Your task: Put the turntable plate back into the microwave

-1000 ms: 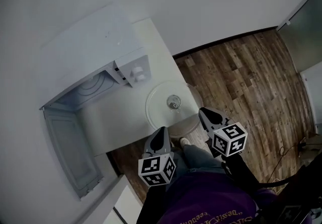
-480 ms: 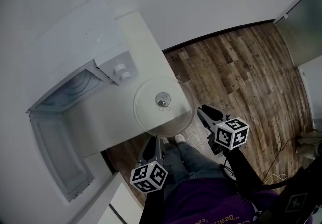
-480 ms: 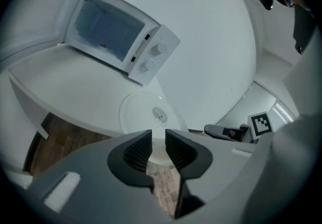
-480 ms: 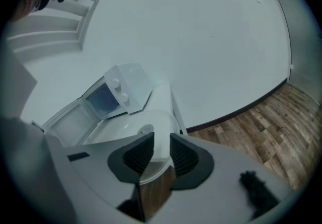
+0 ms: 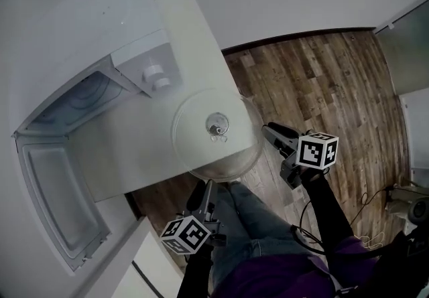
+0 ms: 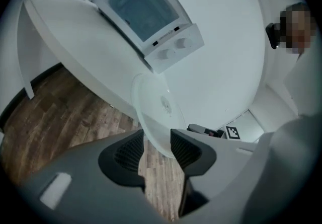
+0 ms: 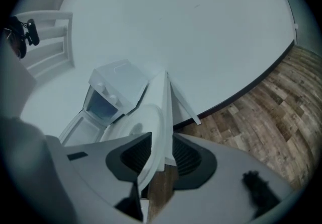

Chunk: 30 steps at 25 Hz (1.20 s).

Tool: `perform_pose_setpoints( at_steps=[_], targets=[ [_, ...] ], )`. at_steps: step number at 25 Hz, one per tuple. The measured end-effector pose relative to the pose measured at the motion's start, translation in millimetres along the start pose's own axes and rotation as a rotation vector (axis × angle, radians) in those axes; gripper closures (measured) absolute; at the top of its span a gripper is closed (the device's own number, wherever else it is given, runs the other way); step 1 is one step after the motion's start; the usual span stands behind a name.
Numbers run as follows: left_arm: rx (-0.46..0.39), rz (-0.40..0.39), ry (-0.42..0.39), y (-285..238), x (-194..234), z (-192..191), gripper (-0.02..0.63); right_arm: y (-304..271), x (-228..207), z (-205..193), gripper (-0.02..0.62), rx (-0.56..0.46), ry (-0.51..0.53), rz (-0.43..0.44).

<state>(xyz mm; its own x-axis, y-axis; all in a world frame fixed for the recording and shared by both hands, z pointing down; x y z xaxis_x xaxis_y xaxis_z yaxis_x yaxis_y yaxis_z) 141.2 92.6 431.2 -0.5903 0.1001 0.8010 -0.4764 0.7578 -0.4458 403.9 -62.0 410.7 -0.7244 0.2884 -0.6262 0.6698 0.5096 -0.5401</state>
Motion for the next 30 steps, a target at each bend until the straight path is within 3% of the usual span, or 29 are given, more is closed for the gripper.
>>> perform_pose_setpoints(
  at_steps=[6,9,17,20,26,30],
  targets=[
    [0.003,-0.028,0.141,-32,9,-15,0.443,-12,-14,-4,0.466,0.036,-0.06,0.086],
    [-0.029,-0.024,0.147,-39,8,-11,0.466,-17,-10,-6,0.466,0.047,-0.05,0.12],
    [-0.059,-0.15,0.241,-55,5,-12,0.496,-25,-8,-3,0.471,0.064,-0.065,0.196],
    [-0.086,-0.176,0.27,-57,4,-14,0.519,-26,-6,-2,0.511,0.063,-0.063,0.224],
    [-0.134,-0.193,0.214,-54,-3,-14,0.527,-20,-5,2,0.525,0.045,-0.051,0.243],
    [-0.157,-0.219,0.234,-52,-5,-18,0.532,-18,-7,2,0.532,0.024,-0.102,0.275]
  ],
)
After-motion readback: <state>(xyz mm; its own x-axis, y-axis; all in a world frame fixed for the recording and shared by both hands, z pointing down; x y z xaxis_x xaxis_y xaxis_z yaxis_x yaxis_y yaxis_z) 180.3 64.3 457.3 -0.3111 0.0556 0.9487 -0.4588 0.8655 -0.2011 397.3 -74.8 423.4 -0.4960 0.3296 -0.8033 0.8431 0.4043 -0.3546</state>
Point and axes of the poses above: the fingertips, and each gripper's own axes: y backward along the fingers, x to its left, z out of its top, the point moved 7 cm from there along y, backward along the fingers
